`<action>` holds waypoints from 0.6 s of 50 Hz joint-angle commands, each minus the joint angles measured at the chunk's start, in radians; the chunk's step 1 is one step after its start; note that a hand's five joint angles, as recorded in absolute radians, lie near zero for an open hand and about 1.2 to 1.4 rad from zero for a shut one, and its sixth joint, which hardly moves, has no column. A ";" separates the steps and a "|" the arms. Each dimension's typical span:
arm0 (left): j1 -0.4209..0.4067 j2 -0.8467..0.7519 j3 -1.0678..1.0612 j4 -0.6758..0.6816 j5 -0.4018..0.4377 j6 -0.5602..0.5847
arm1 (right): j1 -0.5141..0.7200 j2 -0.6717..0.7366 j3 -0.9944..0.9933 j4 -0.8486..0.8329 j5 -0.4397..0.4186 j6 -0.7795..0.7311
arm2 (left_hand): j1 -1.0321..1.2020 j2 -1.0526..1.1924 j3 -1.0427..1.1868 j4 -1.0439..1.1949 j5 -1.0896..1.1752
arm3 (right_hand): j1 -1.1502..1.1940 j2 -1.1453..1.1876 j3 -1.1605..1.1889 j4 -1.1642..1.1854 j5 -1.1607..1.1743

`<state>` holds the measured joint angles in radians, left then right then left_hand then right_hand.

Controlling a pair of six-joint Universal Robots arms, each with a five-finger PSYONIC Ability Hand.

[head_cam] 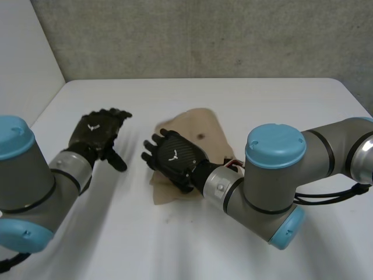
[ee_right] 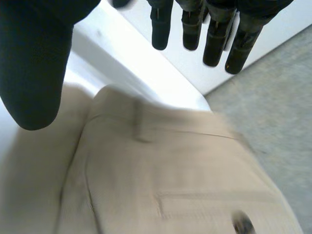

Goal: Fold the shorts.

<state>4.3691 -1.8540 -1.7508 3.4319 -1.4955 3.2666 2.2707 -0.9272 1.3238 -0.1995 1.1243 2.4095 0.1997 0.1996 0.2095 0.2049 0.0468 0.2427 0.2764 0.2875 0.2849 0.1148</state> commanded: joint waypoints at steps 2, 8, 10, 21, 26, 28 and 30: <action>0.021 -0.004 0.140 0.013 -0.012 0.002 | -0.127 -0.157 -0.035 -0.006 0.032 0.498 | -0.025 -0.025 -0.035 -0.030 -0.047 | -0.068 -0.102 -0.113 -0.110 -0.115; -0.046 -0.079 0.283 -0.010 -0.014 -0.013 | -0.206 -0.173 -0.061 -0.008 0.117 0.684 | -0.013 -0.012 -0.022 -0.018 -0.034 | -0.068 -0.102 -0.113 -0.110 -0.115; -0.117 -0.146 0.358 -0.039 -0.017 -0.019 | -0.220 -0.142 -0.089 0.015 0.137 0.680 | -0.013 -0.012 -0.022 -0.018 -0.034 | -0.068 -0.102 -0.113 -0.110 -0.115; -0.275 -0.475 0.700 -0.135 -0.043 -0.021 | -0.227 0.151 -0.371 0.325 0.161 0.626 | -0.013 -0.012 -0.022 -0.018 -0.034 | -0.068 -0.102 -0.113 -0.110 -0.115; -0.275 -0.652 0.853 -0.265 -0.038 -0.021 | -0.238 0.228 -0.436 0.356 0.164 0.622 | 0.020 0.020 0.010 0.014 -0.002 | -0.068 -0.102 -0.113 -0.110 -0.115; -0.270 -0.675 0.870 -0.298 -0.043 -0.022 | -0.240 0.243 -0.443 0.373 0.163 0.619 | 0.026 0.026 0.016 0.020 0.004 | -0.068 -0.102 -0.113 -0.110 -0.115; -0.263 -0.700 0.889 -0.361 -0.063 -0.018 | -0.240 0.266 -0.459 0.405 0.163 0.603 | 0.026 0.026 0.016 0.020 0.004 | -0.068 -0.102 -0.113 -0.110 -0.115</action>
<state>4.0863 -2.4580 -0.9391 3.2130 -1.5366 3.2456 2.0360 -0.7175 0.9039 0.1554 1.2889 3.0302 0.1997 0.1996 0.2095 0.2049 0.0469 0.2050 0.2229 0.2086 0.2316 0.0682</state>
